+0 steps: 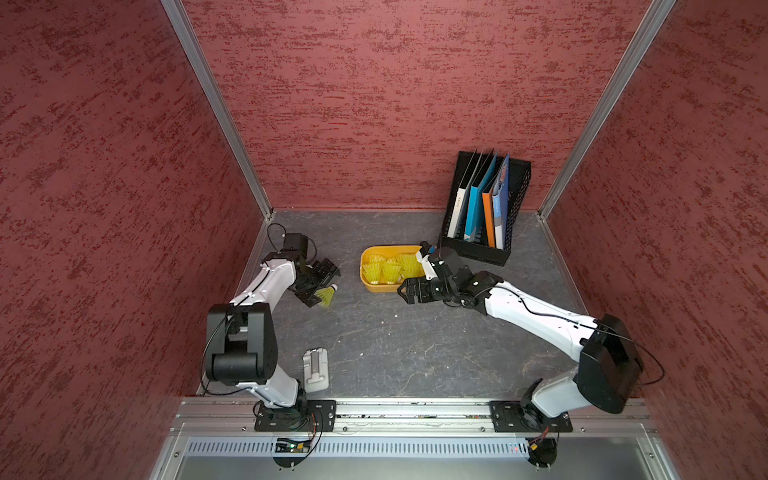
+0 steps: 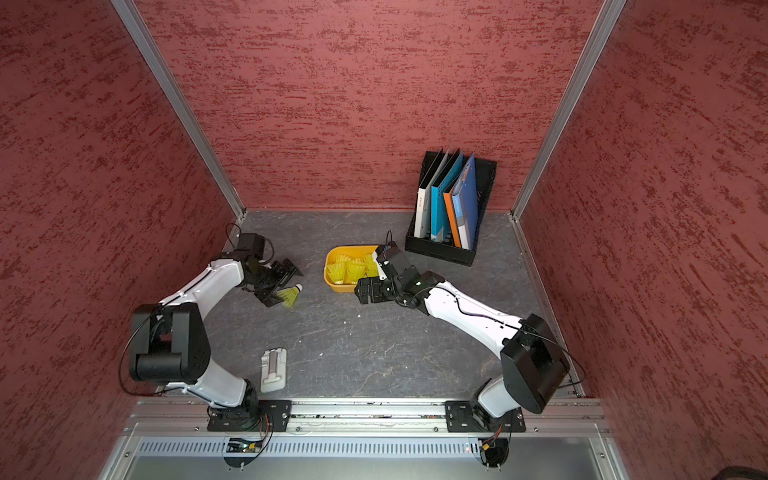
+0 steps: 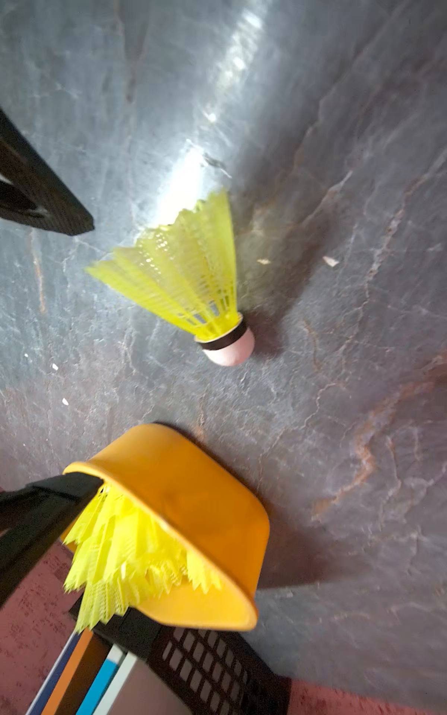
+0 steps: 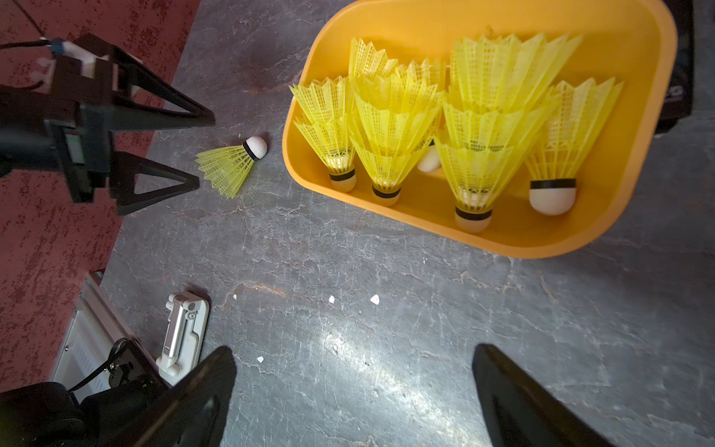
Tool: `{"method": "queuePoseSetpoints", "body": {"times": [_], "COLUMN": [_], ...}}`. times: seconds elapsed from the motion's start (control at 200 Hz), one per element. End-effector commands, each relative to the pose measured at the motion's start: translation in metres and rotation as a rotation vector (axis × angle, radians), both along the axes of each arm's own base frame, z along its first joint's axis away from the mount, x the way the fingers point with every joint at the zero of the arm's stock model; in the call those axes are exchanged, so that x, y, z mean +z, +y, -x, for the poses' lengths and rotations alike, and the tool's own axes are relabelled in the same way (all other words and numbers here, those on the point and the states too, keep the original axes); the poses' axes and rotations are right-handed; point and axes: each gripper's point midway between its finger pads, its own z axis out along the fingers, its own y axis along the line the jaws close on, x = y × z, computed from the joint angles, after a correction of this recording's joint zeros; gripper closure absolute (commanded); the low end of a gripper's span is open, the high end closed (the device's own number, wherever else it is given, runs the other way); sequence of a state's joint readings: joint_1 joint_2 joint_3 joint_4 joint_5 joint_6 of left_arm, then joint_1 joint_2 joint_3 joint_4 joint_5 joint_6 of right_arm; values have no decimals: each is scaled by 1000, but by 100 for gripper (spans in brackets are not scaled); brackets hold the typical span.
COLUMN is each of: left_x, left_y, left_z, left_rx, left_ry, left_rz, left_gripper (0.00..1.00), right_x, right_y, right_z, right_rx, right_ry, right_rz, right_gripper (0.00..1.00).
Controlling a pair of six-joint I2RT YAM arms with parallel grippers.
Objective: Put the shuttlecocks into the storage box
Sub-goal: Pick up the shuttlecock at the center of the board.
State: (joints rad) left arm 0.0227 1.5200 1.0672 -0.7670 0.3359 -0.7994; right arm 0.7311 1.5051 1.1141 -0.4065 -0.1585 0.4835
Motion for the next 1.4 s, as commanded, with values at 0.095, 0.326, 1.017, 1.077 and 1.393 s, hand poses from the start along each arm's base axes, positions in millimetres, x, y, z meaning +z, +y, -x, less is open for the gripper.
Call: {"method": "queuePoseSetpoints", "body": {"times": [0.095, 0.326, 1.017, 1.077, 1.393], "left_x": [18, 2, -42, -41, -41], "left_y": [-25, -60, -3, 3, 28], "left_z": [30, 10, -36, -39, -45], "left_rx": [310, 586, 941, 936, 855], "left_ry": [-24, -68, -37, -45, -58], "left_rz": [103, 198, 39, 24, -43], "left_gripper": [0, 0, 0, 0, 0], "right_x": [7, 10, 19, 22, 35], "right_y": [2, 8, 82, 86, 97], "right_z": [-1, -1, -40, -48, -73], "right_rx": [-3, 28, 129, 108, 68], "right_ry": [-15, -16, 142, 163, 179], "right_rz": [-27, -40, -185, -182, -194], "right_gripper": [1, 2, 2, 1, 1]}}
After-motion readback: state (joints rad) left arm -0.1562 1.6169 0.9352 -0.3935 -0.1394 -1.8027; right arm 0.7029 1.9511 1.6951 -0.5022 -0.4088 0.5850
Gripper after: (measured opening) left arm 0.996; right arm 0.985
